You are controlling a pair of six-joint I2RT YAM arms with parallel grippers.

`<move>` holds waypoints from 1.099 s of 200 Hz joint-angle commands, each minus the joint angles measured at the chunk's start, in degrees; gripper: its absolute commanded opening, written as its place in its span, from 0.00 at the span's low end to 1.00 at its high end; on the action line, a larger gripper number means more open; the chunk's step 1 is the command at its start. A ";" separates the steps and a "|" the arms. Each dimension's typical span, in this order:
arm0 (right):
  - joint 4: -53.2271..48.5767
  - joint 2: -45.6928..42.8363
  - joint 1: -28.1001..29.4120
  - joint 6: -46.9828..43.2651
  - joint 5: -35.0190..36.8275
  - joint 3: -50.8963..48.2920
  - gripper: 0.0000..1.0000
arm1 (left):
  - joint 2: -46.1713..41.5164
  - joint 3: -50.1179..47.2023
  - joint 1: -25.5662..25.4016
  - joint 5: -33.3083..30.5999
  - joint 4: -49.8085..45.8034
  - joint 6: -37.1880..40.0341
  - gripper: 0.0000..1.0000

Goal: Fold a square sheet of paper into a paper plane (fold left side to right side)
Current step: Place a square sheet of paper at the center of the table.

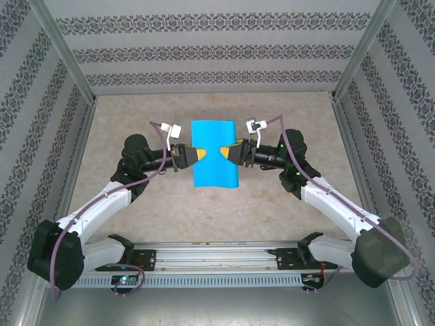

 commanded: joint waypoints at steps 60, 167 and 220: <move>-21.48 -6.54 -5.80 -10.50 12.89 -1.95 0.81 | 2.22 -0.79 0.34 -9.03 -16.63 2.63 0.00; -32.11 0.91 -8.53 -7.43 20.91 -4.77 0.77 | 20.87 -2.99 1.30 -20.16 -25.03 7.52 0.00; -30.47 10.54 -7.35 -1.83 18.08 -4.11 0.58 | 22.27 -2.68 1.34 -23.54 -28.05 9.21 0.00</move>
